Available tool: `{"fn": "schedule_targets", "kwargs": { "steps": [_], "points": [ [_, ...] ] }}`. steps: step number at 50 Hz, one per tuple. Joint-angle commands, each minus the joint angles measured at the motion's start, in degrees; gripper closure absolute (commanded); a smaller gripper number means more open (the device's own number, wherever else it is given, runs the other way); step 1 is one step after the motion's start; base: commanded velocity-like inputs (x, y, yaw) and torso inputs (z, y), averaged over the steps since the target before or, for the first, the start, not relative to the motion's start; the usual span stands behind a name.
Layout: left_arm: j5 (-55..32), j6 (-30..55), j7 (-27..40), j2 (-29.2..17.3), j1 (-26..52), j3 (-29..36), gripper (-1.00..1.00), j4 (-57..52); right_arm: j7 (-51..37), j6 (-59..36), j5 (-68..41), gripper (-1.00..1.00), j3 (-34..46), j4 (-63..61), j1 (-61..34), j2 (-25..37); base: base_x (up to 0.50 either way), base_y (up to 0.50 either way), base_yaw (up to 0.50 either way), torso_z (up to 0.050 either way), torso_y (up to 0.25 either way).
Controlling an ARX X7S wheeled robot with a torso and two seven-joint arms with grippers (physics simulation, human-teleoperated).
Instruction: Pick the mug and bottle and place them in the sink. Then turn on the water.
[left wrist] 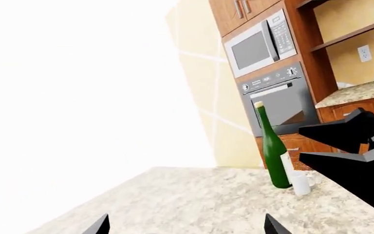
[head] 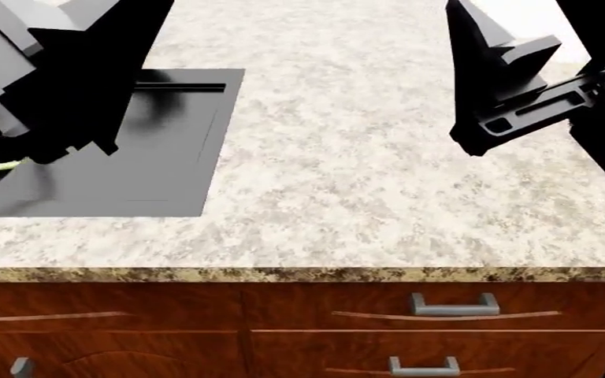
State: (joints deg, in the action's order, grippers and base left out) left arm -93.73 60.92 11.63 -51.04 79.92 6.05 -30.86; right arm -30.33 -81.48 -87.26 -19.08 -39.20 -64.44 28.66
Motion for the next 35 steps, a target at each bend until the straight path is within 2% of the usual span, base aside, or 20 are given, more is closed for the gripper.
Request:
{"fn": "schedule_targets", "kwargs": {
  "steps": [1, 35],
  "points": [
    [-0.28, -0.05, -0.06, 0.07, 0.35, 0.49, -1.00, -0.03, 0.29, 1.27, 0.05, -1.00, 0.46, 0.01, 0.34, 1.01, 0.00, -0.50, 0.00, 0.000, 0.000],
    [-0.32, -0.70, -0.51, -0.72, 0.03, 0.70, -1.00, -0.19, 0.97, 3.97, 0.98, -1.00, 3.04, -0.22, 0.74, 1.87, 0.00, -0.50, 0.00, 0.000, 0.000]
  ]
}}
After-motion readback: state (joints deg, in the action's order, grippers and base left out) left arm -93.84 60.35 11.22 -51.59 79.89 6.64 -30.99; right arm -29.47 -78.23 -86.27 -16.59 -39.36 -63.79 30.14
